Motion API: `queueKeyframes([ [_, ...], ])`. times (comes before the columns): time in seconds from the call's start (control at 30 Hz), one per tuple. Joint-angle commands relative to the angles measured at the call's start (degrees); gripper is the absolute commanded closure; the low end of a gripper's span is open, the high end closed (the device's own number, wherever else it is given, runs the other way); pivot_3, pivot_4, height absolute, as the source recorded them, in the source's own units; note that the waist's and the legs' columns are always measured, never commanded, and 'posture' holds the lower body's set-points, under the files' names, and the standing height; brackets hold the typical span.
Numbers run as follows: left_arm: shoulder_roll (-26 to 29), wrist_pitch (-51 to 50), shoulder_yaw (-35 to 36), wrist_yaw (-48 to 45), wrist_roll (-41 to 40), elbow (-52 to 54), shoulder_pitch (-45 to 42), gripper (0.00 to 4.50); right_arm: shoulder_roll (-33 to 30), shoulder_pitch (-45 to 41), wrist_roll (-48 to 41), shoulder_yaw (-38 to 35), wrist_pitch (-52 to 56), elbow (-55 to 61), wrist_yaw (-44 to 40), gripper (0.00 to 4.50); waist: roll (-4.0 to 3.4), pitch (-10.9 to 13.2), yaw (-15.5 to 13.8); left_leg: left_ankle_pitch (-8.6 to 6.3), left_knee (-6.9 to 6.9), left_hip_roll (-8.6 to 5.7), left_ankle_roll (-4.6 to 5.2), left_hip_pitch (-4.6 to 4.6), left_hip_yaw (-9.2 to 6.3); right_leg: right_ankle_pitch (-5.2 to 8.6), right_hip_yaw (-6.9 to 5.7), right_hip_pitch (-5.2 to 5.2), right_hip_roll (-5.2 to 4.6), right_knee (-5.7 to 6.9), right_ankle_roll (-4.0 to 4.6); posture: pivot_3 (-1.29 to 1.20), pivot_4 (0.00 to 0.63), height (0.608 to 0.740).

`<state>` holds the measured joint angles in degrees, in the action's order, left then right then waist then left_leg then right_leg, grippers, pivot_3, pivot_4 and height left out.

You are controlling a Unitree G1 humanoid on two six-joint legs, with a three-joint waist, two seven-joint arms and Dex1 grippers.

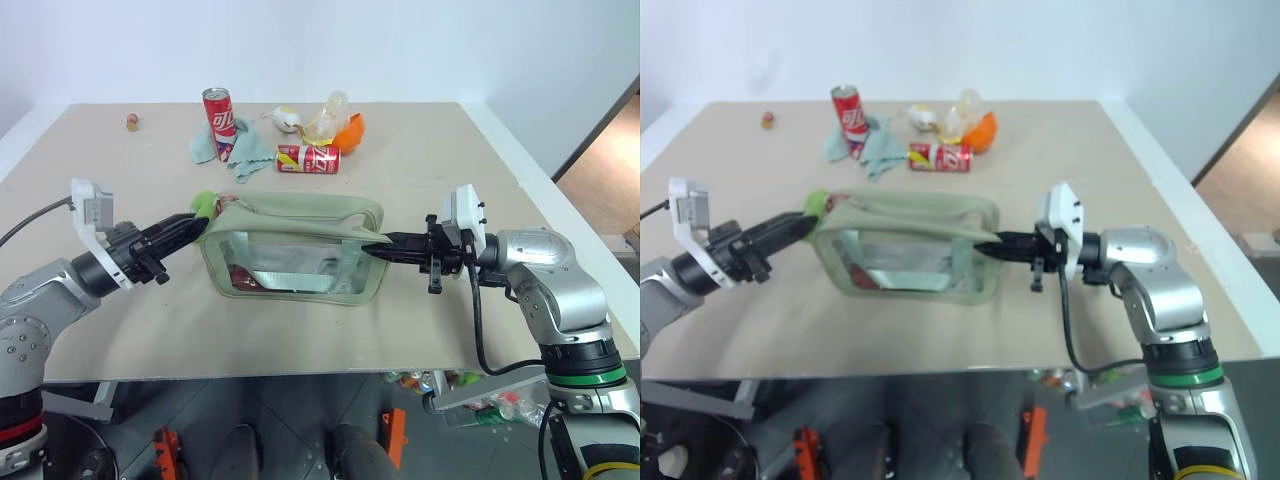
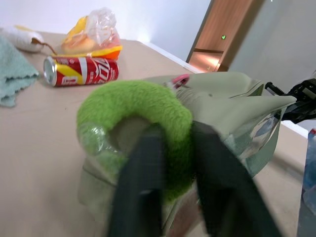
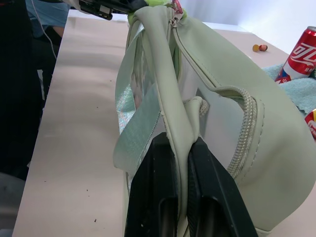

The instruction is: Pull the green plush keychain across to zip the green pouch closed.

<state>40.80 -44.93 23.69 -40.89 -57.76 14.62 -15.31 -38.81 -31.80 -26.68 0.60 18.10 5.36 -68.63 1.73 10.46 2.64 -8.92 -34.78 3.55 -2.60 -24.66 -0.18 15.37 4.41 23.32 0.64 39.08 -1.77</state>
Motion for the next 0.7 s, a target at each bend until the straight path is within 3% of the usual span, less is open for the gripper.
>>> queueKeyframes([
  [0.03, 1.8, 1.3, 0.3, -1.2, 2.2, -0.1, 0.7, 4.36, -1.0, 0.1, 0.0, -1.3, -1.5, 0.5, -0.5, 4.50, 0.00, 0.0, 0.0, 0.00, 0.00, 0.00, 0.00, 0.00, 0.00, 0.00, 0.00, 0.00, 0.00, 0.00, 0.00, 0.00, 0.150, 0.740],
  [0.27, 1.4, 3.7, 0.6, -1.7, 4.3, -0.3, -1.4, 4.36, -1.6, 0.6, 0.4, -1.5, -2.6, 0.2, -0.7, 4.50, 0.00, 0.0, 0.0, 0.00, 0.00, 0.00, 0.00, -0.01, 0.00, 0.00, 0.00, 0.00, -0.01, 0.00, 0.00, 0.00, 0.150, 0.740],
  [0.4, 4.9, 2.8, -0.3, -2.8, 2.7, 1.5, -9.5, 4.36, -1.8, 0.8, 0.2, -1.9, -2.7, -0.2, -0.8, 4.50, 0.06, 0.0, -0.1, 0.01, -0.03, 0.00, -0.01, -0.02, -0.02, 0.00, -0.03, -0.01, -0.01, 0.00, 0.00, 0.00, 0.150, 0.740],
  [0.5, 4.6, 1.6, -4.9, -3.1, 2.0, 3.1, -17.9, 4.36, -2.1, 1.0, 0.5, -1.7, -3.2, -0.6, -1.1, 4.50, 0.08, 0.0, -0.3, 0.01, -0.05, -0.03, -0.02, -0.04, -0.06, -0.01, -0.07, -0.03, -0.01, 0.00, -0.01, 0.00, 0.150, 0.740],
  [0.7, -0.9, 6.8, -21.3, -10.7, 11.6, 0.7, -25.1, 4.36, -1.7, 0.0, 1.4, -1.0, -4.4, -2.2, -1.4, 4.50, 0.04, 0.0, -0.2, 0.00, -0.06, -0.15, -0.02, 0.00, -0.01, 0.03, 0.02, -0.11, -0.10, -0.02, -0.13, 0.00, 0.150, 0.740],
])
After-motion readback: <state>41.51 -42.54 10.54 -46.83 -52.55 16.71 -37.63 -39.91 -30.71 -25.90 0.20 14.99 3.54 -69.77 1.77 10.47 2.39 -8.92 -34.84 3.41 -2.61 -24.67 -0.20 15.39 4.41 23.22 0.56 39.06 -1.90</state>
